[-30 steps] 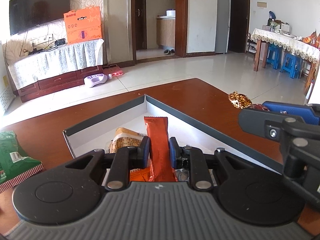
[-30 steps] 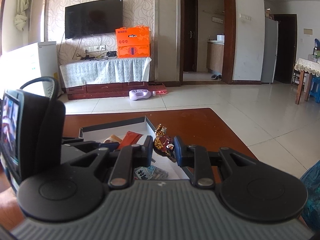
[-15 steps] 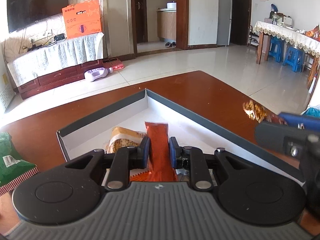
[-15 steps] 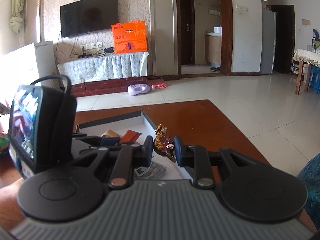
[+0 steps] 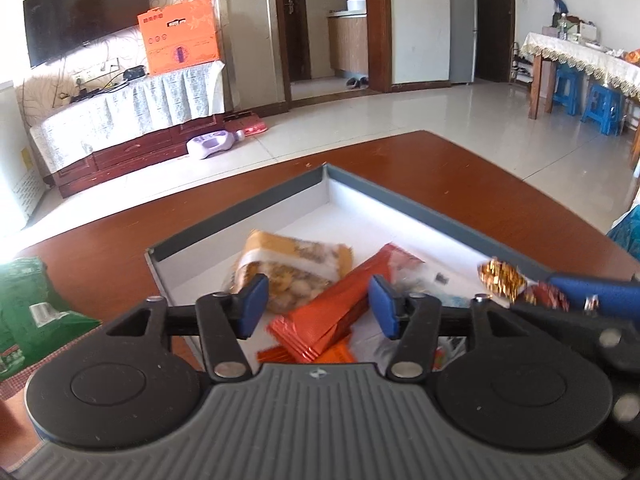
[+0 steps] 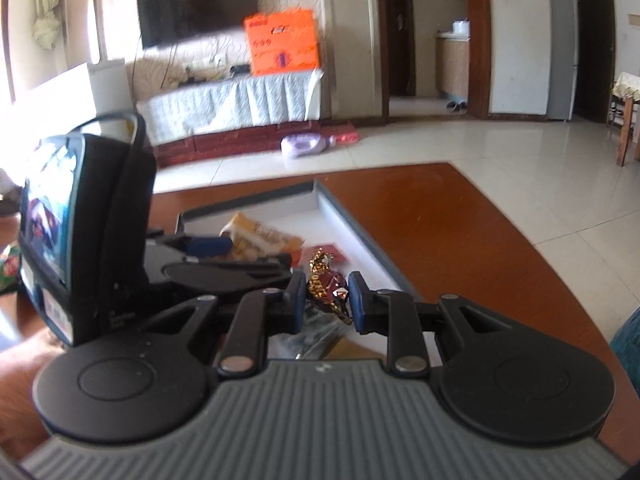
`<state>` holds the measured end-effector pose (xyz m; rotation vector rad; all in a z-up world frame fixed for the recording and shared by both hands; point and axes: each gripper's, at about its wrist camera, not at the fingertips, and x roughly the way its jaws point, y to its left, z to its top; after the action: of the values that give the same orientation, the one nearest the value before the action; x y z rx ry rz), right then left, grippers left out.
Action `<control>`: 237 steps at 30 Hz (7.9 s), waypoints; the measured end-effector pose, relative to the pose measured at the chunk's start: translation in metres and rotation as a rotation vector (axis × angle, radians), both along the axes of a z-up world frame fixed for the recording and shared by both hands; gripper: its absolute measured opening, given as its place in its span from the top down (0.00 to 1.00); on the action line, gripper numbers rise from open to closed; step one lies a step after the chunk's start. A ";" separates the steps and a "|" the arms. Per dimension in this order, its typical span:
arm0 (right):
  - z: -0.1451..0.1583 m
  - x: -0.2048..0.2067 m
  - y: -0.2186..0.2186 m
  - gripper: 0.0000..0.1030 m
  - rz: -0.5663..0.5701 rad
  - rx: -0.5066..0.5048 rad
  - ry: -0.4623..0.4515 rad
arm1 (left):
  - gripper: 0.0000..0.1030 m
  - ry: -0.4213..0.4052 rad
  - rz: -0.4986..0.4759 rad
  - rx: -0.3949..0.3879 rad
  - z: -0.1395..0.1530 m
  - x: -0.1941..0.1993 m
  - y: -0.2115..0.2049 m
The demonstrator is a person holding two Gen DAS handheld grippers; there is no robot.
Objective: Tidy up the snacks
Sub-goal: 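Open left gripper to drop the orange bar into the box, then open right gripper to drop the gold chocolate into the box, then move both grippers back over the green chip bags on the table, then grasp Qinqin chip bag with left gripper while right gripper grasps green chip bag, then carry both green chip bags in the two grippers over the box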
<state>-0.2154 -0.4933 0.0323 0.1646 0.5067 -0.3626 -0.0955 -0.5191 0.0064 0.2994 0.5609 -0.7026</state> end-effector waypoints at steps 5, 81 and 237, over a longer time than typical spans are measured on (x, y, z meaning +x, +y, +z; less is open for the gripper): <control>-0.012 0.005 0.002 0.73 0.009 0.010 0.060 | 0.31 0.004 0.008 0.020 -0.006 0.004 0.007; 0.020 0.111 0.202 0.19 0.218 -0.139 -0.011 | 0.03 0.022 0.554 -0.103 0.042 0.055 0.386; 0.030 -0.046 0.101 0.37 0.080 -0.065 -0.047 | 0.33 -0.029 0.170 -0.078 0.057 -0.037 0.152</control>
<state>-0.2613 -0.3925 0.0619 0.0893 0.4528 -0.2962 -0.1324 -0.3670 0.0638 0.1866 0.5235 -0.5529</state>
